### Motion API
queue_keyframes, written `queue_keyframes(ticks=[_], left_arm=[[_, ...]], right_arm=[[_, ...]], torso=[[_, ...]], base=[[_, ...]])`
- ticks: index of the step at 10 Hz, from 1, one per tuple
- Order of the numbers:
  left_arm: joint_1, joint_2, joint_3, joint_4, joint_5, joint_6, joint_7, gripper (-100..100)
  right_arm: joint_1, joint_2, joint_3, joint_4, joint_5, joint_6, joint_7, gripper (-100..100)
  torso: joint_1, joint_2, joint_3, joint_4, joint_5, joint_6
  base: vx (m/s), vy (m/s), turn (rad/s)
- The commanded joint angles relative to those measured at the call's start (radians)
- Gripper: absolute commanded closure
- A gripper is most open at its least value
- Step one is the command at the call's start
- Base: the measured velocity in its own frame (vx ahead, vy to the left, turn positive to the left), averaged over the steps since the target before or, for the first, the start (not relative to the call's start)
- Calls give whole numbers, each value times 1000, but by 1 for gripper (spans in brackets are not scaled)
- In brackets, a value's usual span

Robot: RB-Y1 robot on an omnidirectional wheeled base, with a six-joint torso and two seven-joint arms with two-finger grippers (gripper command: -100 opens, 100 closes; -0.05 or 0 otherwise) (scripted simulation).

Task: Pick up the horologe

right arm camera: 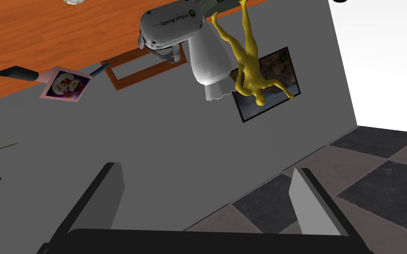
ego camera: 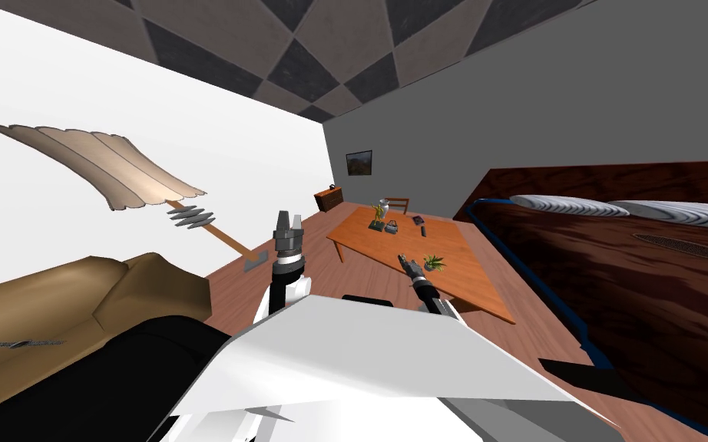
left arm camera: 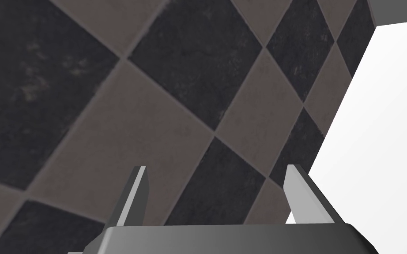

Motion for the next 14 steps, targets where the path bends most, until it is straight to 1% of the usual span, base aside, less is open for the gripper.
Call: queue_keyframes(ticks=[1,2,3,4,5,6,7,8,9,10,12,13,14], left_arm=[[0,0,0,0,0,0,0,0],[0,0,0,0,0,0,0,0],[0,0,0,0,0,0,0,0],[0,0,0,0,0,0,0,0],[0,0,0,0,0,0,0,0],[0,0,0,0,0,0,0,0],[0,0,0,0,0,0,0,0],[0,0,0,0,0,0,0,0],[0,0,0,0,0,0,0,0],[0,0,0,0,0,0,0,0],[0,0,0,0,0,0,0,0],[0,0,0,0,0,0,0,0],[0,0,0,0,0,0,0,0]], right_arm=[[-11,-5,-1,30,11,8,13,-100],[-31,-3,-7,71,34,20,37,-100],[-31,-3,-7,73,34,20,37,-100],[-51,-1,-13,103,56,33,60,-100],[-51,-1,-13,115,56,33,60,-100],[-72,2,-20,149,77,46,81,-100],[-72,2,-20,156,77,46,81,-100],[-94,6,-27,195,96,58,101,-100],[-116,9,-35,222,115,71,119,-100],[-116,9,-35,236,115,71,119,-100],[-159,16,-50,301,149,96,152,-100],[-159,16,-50,312,149,96,152,-100],[-180,20,-58,344,165,108,167,-100]], torso=[[0,0,0,0,0,0],[0,0,0,0,0,0],[0,0,0,0,0,0],[0,0,0,0,0,0],[0,-1,0,0,0,0],[0,0,0,0,0,0],[0,-1,0,0,0,0],[0,-1,0,0,0,0],[0,-1,-1,0,0,0],[-1,-2,-1,0,0,0],[-1,-1,-1,0,0,0],[-1,-2,-1,0,0,0],[-1,-2,-1,0,0,0]], base=[[5,-7,17],[10,-8,29],[9,-8,20],[11,-13,38],[10,-12,21],[14,-13,27],[14,-9,22],[20,-13,31],[29,-24,58],[23,-22,15],[26,-22,36],[28,-30,15],[26,-28,22]])
